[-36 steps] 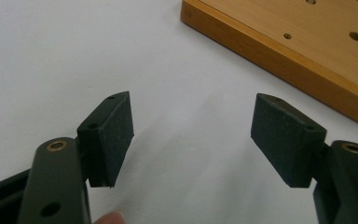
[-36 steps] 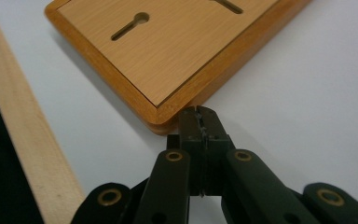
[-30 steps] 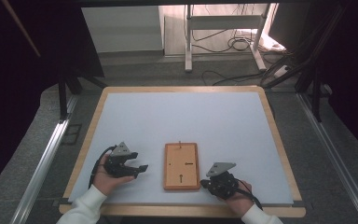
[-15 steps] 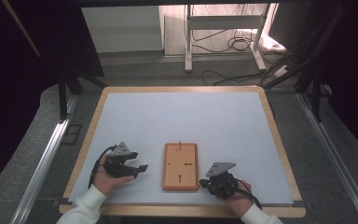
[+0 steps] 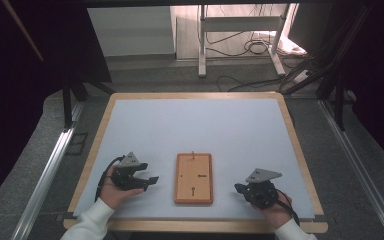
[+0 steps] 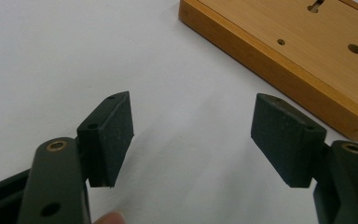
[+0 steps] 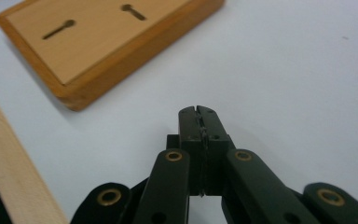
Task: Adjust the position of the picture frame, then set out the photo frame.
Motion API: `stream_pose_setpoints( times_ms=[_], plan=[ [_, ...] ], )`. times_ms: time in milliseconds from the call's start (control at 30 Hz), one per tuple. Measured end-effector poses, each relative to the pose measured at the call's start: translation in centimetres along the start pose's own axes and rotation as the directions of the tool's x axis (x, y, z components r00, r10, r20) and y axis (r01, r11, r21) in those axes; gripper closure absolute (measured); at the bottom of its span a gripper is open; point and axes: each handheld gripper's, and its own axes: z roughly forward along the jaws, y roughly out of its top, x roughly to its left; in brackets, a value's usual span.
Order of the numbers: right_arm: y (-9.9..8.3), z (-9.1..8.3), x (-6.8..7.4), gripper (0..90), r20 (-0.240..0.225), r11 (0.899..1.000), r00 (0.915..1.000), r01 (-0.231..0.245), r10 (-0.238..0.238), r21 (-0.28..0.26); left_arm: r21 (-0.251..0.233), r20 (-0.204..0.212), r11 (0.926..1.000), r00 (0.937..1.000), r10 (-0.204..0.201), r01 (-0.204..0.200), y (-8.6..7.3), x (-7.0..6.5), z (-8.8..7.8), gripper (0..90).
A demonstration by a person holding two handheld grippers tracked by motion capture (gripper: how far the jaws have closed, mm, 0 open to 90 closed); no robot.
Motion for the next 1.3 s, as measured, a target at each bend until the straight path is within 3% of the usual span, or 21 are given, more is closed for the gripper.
stream_pose_setpoints(
  times_ms=[100,133,167,200,300,433,800,933,1133,1300],
  plan=[
    [-0.3,-0.1,-0.6,86.0,0.013,1.000,0.9998,-0.018,0.018,-0.002,0.000,0.001,1.0000,1.0000,0.000,0.000,0.0,0.0,0.0,29.4],
    [-0.3,0.0,-0.8,80.6,0.014,1.000,0.9996,-0.022,0.022,-0.003,0.000,0.001,1.0000,1.0000,0.002,-0.002,0.0,0.0,0.1,29.4],
    [-0.4,0.1,-0.9,65.1,0.029,1.000,0.9992,-0.027,0.027,-0.009,0.002,0.002,1.0000,1.0000,0.003,-0.003,0.0,0.0,0.1,29.4],
    [-0.4,0.1,-0.9,65.1,0.029,1.000,0.9992,-0.027,0.027,-0.009,0.001,0.002,1.0000,1.0000,0.003,-0.003,0.0,-0.1,0.1,29.4],
    [-0.5,0.3,-0.9,47.2,0.052,0.999,0.9980,-0.035,0.037,-0.028,0.000,0.006,1.0000,1.0000,0.004,-0.004,0.1,0.0,0.2,29.4],
    [-0.5,0.2,-0.7,37.9,0.060,0.997,0.9970,-0.045,0.049,-0.058,-0.002,0.009,1.0000,0.9999,0.007,-0.007,0.2,0.0,0.3,29.3],
    [-0.6,0.0,-0.6,33.8,0.071,0.997,0.9960,-0.049,0.053,-0.062,-0.016,0.020,0.9997,0.9996,0.020,-0.020,0.9,-0.1,0.6,29.3],
    [-0.8,0.0,-0.6,33.2,0.075,0.997,0.9957,-0.050,0.054,-0.052,0.002,0.025,0.9991,0.9988,0.041,-0.041,1.4,-0.4,1.2,29.3],
    [-0.9,0.0,-0.6,32.1,0.082,0.998,0.9953,-0.049,0.052,-0.047,0.000,0.059,0.9971,0.9954,0.075,-0.075,2.6,-1.0,1.5,28.6],
    [-1.1,0.0,-0.6,31.7,0.075,0.998,0.9964,-0.037,0.041,-0.047,0.007,0.062,0.9945,0.9926,0.104,-0.105,4.3,-1.6,2.3,28.2]
  ],
)
